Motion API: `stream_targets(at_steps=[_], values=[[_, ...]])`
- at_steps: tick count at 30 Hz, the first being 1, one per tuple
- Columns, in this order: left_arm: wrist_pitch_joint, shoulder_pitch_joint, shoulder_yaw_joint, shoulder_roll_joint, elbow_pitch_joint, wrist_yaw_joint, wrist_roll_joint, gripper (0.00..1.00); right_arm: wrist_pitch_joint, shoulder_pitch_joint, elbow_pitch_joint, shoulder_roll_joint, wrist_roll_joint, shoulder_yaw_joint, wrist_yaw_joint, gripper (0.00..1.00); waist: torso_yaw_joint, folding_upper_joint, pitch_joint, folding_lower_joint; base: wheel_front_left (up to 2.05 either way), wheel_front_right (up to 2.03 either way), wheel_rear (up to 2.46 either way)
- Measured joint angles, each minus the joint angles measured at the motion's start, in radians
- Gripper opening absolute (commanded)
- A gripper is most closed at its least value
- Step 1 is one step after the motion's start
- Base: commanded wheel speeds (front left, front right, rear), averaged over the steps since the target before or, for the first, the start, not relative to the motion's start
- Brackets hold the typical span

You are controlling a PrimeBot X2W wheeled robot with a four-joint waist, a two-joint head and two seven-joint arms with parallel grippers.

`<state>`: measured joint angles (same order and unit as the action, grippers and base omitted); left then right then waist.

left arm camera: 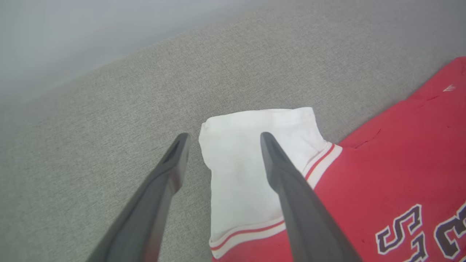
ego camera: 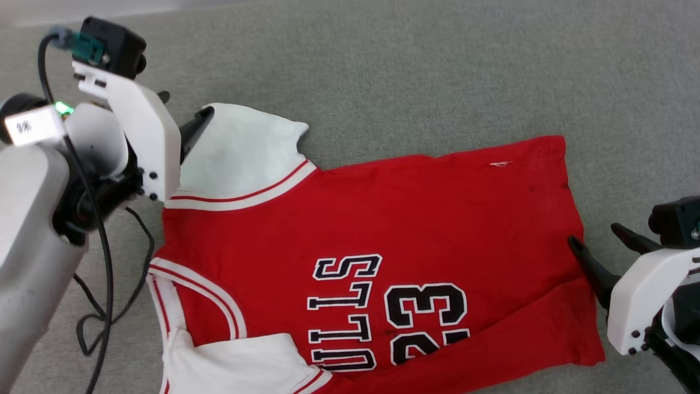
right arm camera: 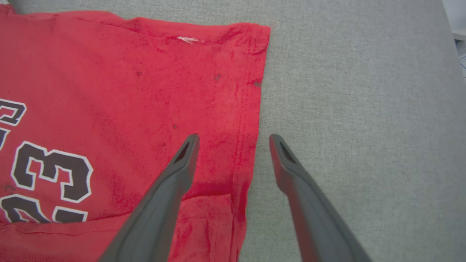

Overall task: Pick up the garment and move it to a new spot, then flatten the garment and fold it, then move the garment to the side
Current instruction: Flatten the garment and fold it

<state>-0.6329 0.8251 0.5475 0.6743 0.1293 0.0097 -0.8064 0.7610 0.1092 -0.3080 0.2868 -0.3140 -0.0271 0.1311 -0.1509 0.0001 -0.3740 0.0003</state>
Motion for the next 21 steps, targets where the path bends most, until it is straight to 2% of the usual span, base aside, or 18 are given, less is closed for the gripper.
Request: stream_targets(at_steps=[4,10,15,16,18,21], values=[[-0.063,0.082,0.032,-0.015,0.107,-0.023,0.015,1.00,-0.008,0.019,0.009,-0.007,0.000,0.016,0.000,1.00,-0.025,0.0000,-0.047,0.0000,0.00,0.00,0.00],[-0.087,0.162,0.054,-0.045,0.246,-0.048,0.030,1.00,-0.021,0.039,0.018,-0.016,0.007,0.022,0.000,1.00,-0.048,0.0000,-0.103,-0.0001,0.00,0.00,0.00],[-0.119,0.201,0.086,-0.049,0.337,-0.072,0.049,1.00,-0.030,0.054,0.028,-0.021,0.019,0.023,0.000,1.00,-0.055,0.0000,-0.134,-0.0001,0.00,0.00,0.00],[-0.123,0.208,0.089,-0.051,0.351,-0.077,0.048,0.89,-0.031,0.057,0.030,-0.023,0.023,0.026,0.000,1.00,-0.056,0.0000,-0.138,-0.0001,0.00,0.00,0.00],[-0.128,0.220,0.094,-0.057,0.370,-0.089,0.044,0.00,-0.032,0.060,0.033,-0.026,0.027,0.033,0.000,1.00,-0.056,0.0000,-0.143,-0.0002,0.00,0.00,0.00],[-0.137,0.227,0.096,-0.092,0.403,-0.108,-0.002,0.00,-0.027,0.075,0.038,-0.023,0.033,0.037,0.000,1.00,-0.048,0.0000,-0.142,-0.0002,0.00,0.00,0.00]])
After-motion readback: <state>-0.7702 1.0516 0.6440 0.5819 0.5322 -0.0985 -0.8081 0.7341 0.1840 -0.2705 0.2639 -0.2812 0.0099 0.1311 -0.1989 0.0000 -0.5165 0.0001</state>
